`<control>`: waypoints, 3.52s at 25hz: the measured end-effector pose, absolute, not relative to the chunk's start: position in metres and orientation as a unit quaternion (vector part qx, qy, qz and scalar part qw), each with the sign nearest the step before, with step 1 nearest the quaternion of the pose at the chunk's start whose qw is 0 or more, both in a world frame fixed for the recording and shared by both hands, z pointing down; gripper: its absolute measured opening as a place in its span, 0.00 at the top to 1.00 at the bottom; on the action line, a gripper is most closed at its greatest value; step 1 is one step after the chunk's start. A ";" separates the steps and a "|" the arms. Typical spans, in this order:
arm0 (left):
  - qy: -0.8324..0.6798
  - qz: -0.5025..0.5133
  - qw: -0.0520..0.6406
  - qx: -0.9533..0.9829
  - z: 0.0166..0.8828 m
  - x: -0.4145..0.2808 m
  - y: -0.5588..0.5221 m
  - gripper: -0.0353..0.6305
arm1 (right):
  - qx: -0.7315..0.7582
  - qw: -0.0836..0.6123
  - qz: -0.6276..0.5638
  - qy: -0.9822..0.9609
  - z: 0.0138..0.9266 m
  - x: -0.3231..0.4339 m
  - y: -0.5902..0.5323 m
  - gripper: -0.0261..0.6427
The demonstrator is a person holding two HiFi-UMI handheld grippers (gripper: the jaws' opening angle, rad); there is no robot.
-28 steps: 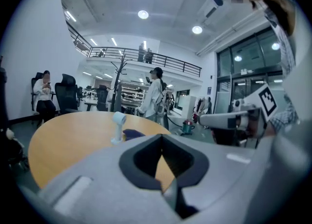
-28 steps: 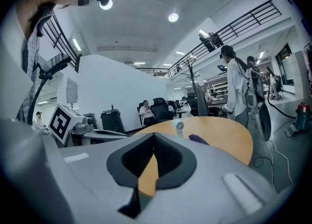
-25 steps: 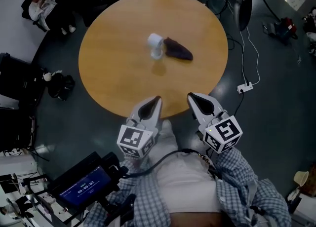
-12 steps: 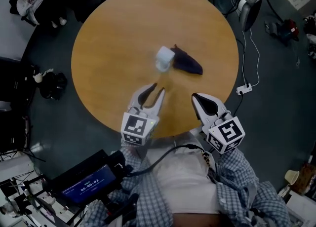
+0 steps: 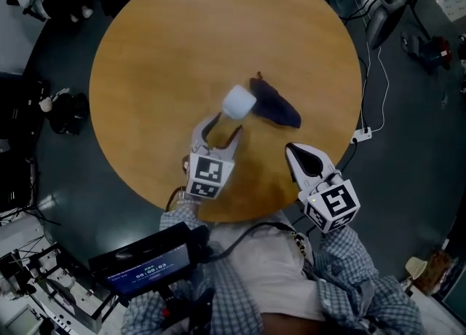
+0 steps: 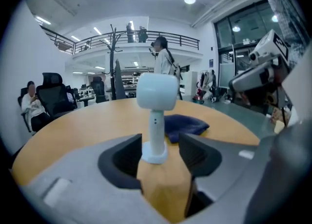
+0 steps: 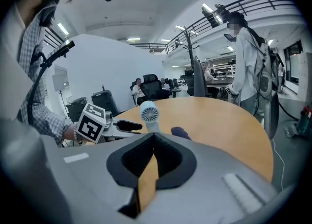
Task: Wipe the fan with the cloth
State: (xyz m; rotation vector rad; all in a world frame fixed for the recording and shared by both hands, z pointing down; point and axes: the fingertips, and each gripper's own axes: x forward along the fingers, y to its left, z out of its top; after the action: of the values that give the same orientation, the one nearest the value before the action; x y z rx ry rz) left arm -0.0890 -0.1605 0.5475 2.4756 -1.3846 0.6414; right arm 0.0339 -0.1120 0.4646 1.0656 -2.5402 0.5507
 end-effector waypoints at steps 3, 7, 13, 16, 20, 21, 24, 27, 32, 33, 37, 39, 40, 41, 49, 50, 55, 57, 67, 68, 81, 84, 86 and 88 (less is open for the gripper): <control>-0.484 0.211 0.125 0.840 0.557 -0.087 -0.178 0.60 | 0.373 0.174 0.201 -0.889 0.478 0.043 -0.126 0.96; -0.503 0.199 0.118 0.833 0.559 -0.081 -0.200 0.56 | 0.363 0.188 0.199 -0.891 0.495 0.049 -0.139 0.96; -0.501 0.187 0.111 0.838 0.560 -0.067 -0.214 0.56 | 0.375 0.217 0.173 -0.885 0.519 0.052 -0.169 0.96; -0.503 0.183 0.101 0.838 0.560 -0.062 -0.216 0.61 | 0.371 0.237 0.154 -0.885 0.531 0.046 -0.190 0.85; -0.515 0.185 0.082 0.833 0.556 -0.058 -0.220 0.69 | 0.366 0.259 0.141 -0.883 0.550 0.035 -0.216 0.68; -0.521 0.184 0.079 0.830 0.555 -0.058 -0.221 0.72 | 0.362 0.267 0.139 -0.882 0.554 0.031 -0.222 0.67; -0.527 0.186 0.075 0.826 0.554 -0.057 -0.223 0.76 | 0.344 0.282 0.139 -0.885 0.569 0.016 -0.232 0.64; -0.525 0.188 0.072 0.827 0.556 -0.057 -0.223 0.75 | 0.324 0.308 0.135 -0.884 0.591 0.006 -0.231 0.66; -0.523 0.185 0.067 0.829 0.554 -0.055 -0.218 0.76 | 0.318 0.316 0.138 -0.883 0.603 0.008 -0.227 0.81; -0.522 0.186 0.064 0.830 0.552 -0.055 -0.217 0.76 | 0.321 0.309 0.140 -0.884 0.600 0.010 -0.229 0.81; -0.521 0.182 0.066 0.831 0.538 -0.056 -0.210 0.76 | 0.329 0.267 0.133 -0.896 0.558 0.010 -0.234 0.82; -0.518 0.184 0.061 0.833 0.527 -0.057 -0.206 0.76 | 0.332 0.235 0.123 -0.905 0.520 0.006 -0.235 0.82; -0.516 0.187 0.056 0.834 0.520 -0.057 -0.205 0.76 | 0.331 0.217 0.114 -0.911 0.499 0.002 -0.236 0.82; -0.514 0.190 0.050 0.835 0.513 -0.057 -0.203 0.76 | 0.329 0.200 0.103 -0.917 0.476 -0.002 -0.234 0.82; -0.512 0.199 -0.005 0.835 0.447 -0.059 -0.199 0.76 | 0.233 0.121 -0.031 -0.964 0.321 -0.074 -0.178 0.82; -0.511 0.199 -0.011 0.836 0.440 -0.059 -0.198 0.76 | 0.215 0.129 -0.051 -0.967 0.311 -0.082 -0.164 0.82; -0.513 0.208 -0.034 0.832 0.426 -0.072 -0.191 0.76 | 0.128 0.169 -0.114 -0.971 0.292 -0.101 -0.109 0.82; -0.511 0.224 -0.039 0.829 0.426 -0.075 -0.188 0.76 | 0.074 0.194 -0.123 -0.970 0.292 -0.102 -0.091 0.82; -0.466 0.190 -0.071 0.861 0.415 -0.051 -0.166 0.76 | -0.066 0.231 -0.124 -0.963 0.275 -0.134 -0.099 0.82; -0.468 0.178 -0.070 0.863 0.410 -0.052 -0.167 0.76 | -0.055 0.222 -0.107 -0.967 0.273 -0.136 -0.109 0.82; -0.523 0.080 -0.049 0.847 0.357 -0.088 -0.177 0.76 | 0.181 0.159 0.103 -0.965 0.378 -0.070 -0.222 0.83; -0.533 0.067 -0.040 0.843 0.354 -0.093 -0.178 0.76 | 0.216 0.155 0.118 -0.957 0.388 -0.057 -0.222 0.83; -0.536 0.078 -0.040 0.840 0.358 -0.096 -0.178 0.76 | 0.223 0.115 0.117 -0.961 0.366 -0.057 -0.210 0.82; -0.538 0.090 -0.040 0.837 0.362 -0.099 -0.179 0.76 | 0.219 0.074 0.097 -0.968 0.332 -0.063 -0.194 0.83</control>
State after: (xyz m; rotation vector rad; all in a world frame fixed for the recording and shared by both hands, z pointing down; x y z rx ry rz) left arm -0.0989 -0.1787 0.3624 2.7003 -1.7342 0.2899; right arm -0.0626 -0.1945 0.3321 0.6582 -2.9045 0.2924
